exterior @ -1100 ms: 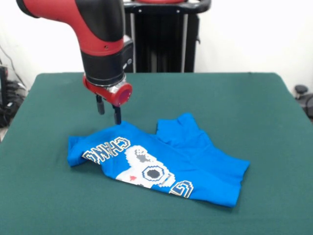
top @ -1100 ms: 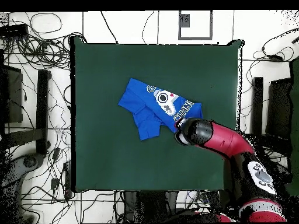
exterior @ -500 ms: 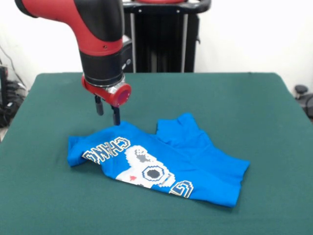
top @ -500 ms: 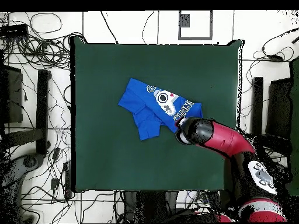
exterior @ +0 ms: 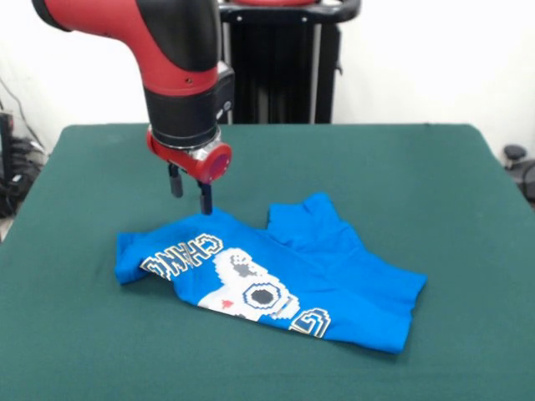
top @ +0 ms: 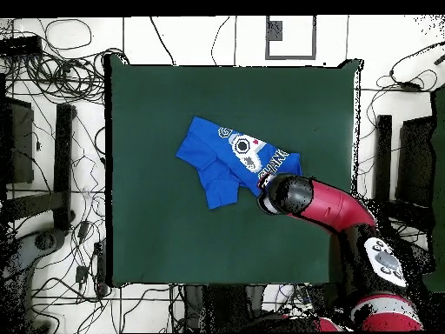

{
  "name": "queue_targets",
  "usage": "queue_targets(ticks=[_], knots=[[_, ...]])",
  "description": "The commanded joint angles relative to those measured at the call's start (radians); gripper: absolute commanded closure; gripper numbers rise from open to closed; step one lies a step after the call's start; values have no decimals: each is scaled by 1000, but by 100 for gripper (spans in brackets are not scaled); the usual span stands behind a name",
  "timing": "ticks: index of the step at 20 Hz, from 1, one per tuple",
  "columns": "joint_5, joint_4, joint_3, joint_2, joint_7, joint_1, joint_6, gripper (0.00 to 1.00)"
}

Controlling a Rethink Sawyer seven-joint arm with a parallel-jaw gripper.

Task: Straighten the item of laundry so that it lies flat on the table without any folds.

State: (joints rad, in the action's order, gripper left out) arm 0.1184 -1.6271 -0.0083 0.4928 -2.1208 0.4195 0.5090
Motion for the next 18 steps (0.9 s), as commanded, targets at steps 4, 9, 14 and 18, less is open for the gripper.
queue_targets(ticks=[4,9,14,18], knots=[[-23,11,103,-61,-43,-38,56,0],[-18,15,103,-61,-36,-41,59,0],[-18,13,107,-60,-35,-39,55,0],[-19,15,107,-60,-36,-44,56,0]])
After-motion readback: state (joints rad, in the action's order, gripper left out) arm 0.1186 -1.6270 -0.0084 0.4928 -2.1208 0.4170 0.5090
